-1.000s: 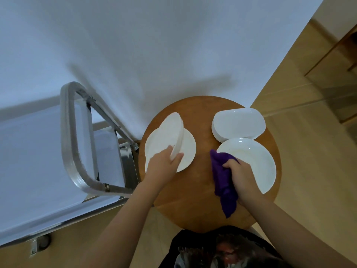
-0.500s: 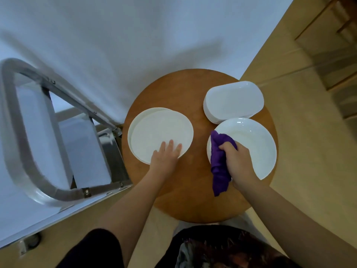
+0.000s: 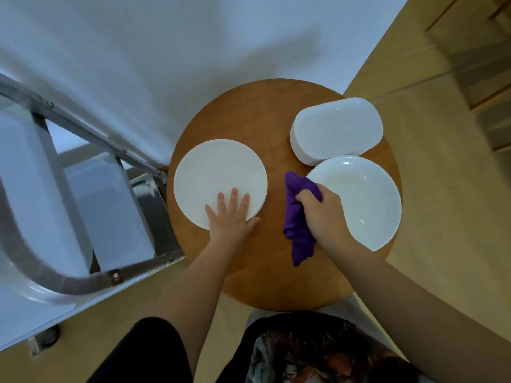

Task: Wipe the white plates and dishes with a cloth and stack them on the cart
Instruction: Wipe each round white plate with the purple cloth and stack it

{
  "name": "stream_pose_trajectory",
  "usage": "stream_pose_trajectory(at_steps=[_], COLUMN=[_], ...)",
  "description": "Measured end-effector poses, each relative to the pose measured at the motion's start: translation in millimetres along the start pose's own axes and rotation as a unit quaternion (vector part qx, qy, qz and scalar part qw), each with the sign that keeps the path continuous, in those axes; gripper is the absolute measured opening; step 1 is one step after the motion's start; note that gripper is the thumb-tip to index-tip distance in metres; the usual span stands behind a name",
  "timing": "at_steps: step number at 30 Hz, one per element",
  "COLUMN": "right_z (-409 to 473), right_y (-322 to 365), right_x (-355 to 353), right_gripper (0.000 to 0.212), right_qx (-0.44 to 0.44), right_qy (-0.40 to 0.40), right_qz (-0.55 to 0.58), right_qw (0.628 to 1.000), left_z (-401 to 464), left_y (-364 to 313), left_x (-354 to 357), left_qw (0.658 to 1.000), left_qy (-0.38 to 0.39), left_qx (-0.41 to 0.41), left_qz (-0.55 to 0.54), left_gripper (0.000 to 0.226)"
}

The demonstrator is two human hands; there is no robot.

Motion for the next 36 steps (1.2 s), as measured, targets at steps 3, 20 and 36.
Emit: stream_pose_trajectory(at_steps=[3, 20, 36], right_z=[1, 23, 65], right_y=[-1, -32, -45], right_x=[1, -152, -181], right_gripper=[0.016, 0.020, 0.016], right_qx=[0.004, 0.015, 0.029], right_qy=[0.009, -0.139, -0.043], right_qz=[-0.003, -0.010, -0.005], right_qw=[1.000, 0.990, 0.999], left_z=[-7, -20, -48], left_y=[-15, -124, -170], left_x=[-8, -40, -65], left_qw=[0.999, 0.943, 0.592], left_qy=[-0.008, 0.099, -0.054], left_qx=[-0.028, -0.104, -0.315], left_qz=[-0.022, -0.302, -0.740], left_gripper=[0.073, 0.042, 0.019])
Point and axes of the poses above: each hand's wrist, its own z-axis towards the middle knuckle, its own x-axis out of the palm, y = z × x, the point moved 4 cm from there along z, towards the middle knuckle, and after that the axes turned 5 degrees about z, right-handed, at the moved point
